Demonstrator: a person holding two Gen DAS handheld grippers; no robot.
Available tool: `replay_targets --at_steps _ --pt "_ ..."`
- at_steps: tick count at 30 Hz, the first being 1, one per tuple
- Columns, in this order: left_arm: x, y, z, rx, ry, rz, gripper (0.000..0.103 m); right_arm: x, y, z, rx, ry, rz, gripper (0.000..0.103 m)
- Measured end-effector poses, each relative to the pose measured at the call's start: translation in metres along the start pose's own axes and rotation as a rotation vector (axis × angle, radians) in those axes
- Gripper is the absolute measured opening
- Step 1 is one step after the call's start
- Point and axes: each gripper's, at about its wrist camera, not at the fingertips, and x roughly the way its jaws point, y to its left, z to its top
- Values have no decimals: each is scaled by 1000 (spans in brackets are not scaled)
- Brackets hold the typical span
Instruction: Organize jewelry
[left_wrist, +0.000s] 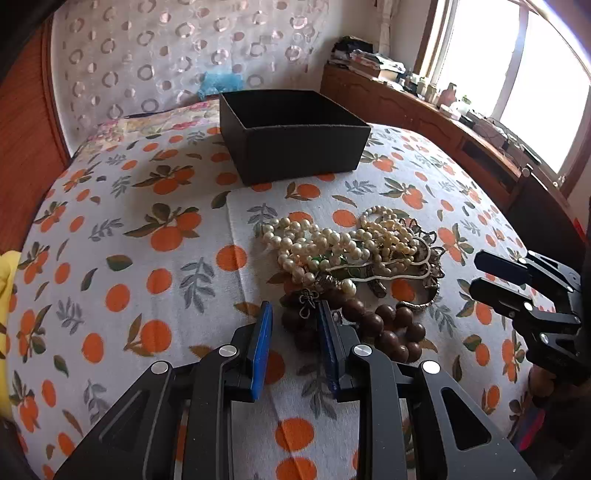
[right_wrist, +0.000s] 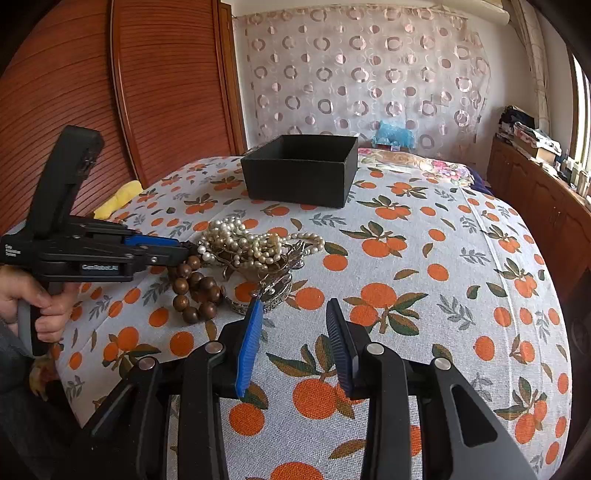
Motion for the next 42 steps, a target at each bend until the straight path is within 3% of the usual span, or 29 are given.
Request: replay_targets --at_steps 4,7,8,24,31,42 --pt "2 1 3 2 -1 -3 23 1 0 0 2 3 3 38" --pt "-1 3 1 -4 -9 -8 16 2 0 0 -2 7 5 38" --pt "-5 2 -1 -4 -24 -2 12 2 0 -1 -4 8 5 38" --pt "-99 -9 2 8 -266 -11 12 6 1 4 -14 33 3 38" --pt "-109 -4 0 -6 -301 2 12 10 1 20 -7 30 34 38" --pt "-107 3 -5 -28 -302 -9 12 47 -4 33 59 112 80 38"
